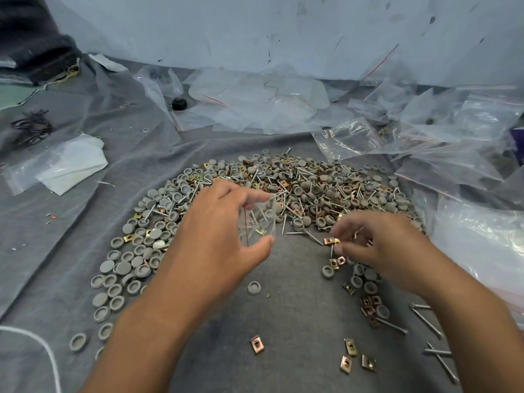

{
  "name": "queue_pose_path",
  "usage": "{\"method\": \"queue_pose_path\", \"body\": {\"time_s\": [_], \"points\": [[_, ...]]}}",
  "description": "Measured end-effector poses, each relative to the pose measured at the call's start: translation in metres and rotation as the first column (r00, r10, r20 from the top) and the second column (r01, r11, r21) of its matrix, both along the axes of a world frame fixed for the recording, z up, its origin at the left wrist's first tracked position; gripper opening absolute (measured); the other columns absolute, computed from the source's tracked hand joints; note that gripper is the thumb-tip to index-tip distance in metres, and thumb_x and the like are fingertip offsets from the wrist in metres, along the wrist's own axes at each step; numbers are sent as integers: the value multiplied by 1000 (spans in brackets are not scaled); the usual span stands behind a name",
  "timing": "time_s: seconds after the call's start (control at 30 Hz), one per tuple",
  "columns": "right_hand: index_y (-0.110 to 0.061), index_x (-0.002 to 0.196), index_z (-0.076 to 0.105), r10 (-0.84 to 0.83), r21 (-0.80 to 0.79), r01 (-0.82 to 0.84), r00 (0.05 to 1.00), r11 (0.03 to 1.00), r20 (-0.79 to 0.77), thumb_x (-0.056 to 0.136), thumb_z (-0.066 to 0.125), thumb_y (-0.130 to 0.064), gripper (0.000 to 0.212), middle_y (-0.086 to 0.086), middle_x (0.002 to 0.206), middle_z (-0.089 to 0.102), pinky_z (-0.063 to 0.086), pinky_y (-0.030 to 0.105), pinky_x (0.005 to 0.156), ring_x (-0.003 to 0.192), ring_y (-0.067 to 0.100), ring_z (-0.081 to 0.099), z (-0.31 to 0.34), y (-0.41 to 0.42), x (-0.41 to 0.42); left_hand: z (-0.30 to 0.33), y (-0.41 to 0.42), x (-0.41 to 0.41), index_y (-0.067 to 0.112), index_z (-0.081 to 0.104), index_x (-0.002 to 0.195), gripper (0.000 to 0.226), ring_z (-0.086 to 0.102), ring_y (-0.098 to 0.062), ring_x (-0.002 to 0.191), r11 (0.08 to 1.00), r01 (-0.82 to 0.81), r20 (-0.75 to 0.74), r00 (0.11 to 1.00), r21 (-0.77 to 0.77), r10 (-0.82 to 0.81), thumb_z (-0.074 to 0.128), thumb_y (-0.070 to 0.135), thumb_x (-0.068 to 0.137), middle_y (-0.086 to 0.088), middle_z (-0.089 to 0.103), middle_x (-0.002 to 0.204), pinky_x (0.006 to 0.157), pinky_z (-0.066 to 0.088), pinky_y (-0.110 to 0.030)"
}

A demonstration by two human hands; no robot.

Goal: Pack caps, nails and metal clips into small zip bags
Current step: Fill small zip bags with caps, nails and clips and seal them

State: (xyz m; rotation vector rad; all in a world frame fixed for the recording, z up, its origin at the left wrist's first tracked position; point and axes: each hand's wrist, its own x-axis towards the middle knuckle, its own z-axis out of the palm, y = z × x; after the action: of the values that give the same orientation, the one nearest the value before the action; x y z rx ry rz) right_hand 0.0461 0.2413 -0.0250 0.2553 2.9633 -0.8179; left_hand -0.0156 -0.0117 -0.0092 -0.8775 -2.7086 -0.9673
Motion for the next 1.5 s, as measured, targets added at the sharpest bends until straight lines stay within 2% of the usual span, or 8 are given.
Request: {"method": "queue_pose_path", "body": {"time_s": [0.1,0.33,0.5,0.63,0.8,1.03,1.23,1.5], "points": [[-54,90,64,131,140,-158,974,978,185,86,80,-34,26,-27,88,63,38,10,62,78,-8,57,-5,1,6,0,2,1,43,57,126,55,44,10,98,1000,0,-1,1000,-1,0,67,50,72,28,45,100,80,35,-14],[-49,93,63,145,217,-167,983,962,115,92,70,-37,13,-22,102,54,50,24,83,94,-2,54,-15,3,4,-1,7,3,43,56,127,55,43,8,100,999,4,15,1000,-32,-4,67,49,73,27,46,104,84,34,-14],[-46,89,58,30,-14,-33,978,999,-206,99,58,-35,15,-25,92,61,39,11,71,88,-7,56,-9,-9,2,-2,10,4,43,56,127,55,43,4,97,999,12,15,1000,-39,-11,67,49,73,27,46,104,87,35,-17],[-38,101,67,-6,-246,-138,862,960,-507,96,57,-37,11,-30,95,66,42,3,67,84,-7,63,3,-43,2,-3,14,5,42,58,126,53,43,1,98,999,16,-4,1000,-41,-16,72,45,75,24,47,105,86,34,-18],[-23,108,74,22,-264,-221,804,939,-594,94,68,-21,16,-22,92,71,46,6,74,87,-5,67,-2,-66,-4,-5,16,6,42,59,123,50,43,0,96,998,41,-15,999,-37,-41,71,46,75,25,46,102,84,36,-21],[-35,100,70,-82,-203,-22,869,979,-488,88,76,-25,16,-26,86,67,45,6,67,81,-1,63,4,-31,-2,-4,9,2,41,59,127,55,46,7,99,999,25,-8,1000,-29,-26,68,49,74,27,47,104,86,36,-15],[-48,90,65,17,130,-33,993,991,118,80,84,-37,24,-32,84,64,38,14,57,73,-8,59,-5,3,13,-3,8,3,42,57,129,55,45,4,98,999,24,-2,1000,-38,-24,67,50,75,28,45,103,87,36,-17],[-43,97,62,-91,273,96,995,957,-31,85,79,-40,21,-24,89,61,49,26,69,82,-3,54,-18,1,5,-2,9,4,42,55,131,57,42,13,103,999,34,5,999,-34,-34,66,50,76,31,43,103,83,36,-12]]}}
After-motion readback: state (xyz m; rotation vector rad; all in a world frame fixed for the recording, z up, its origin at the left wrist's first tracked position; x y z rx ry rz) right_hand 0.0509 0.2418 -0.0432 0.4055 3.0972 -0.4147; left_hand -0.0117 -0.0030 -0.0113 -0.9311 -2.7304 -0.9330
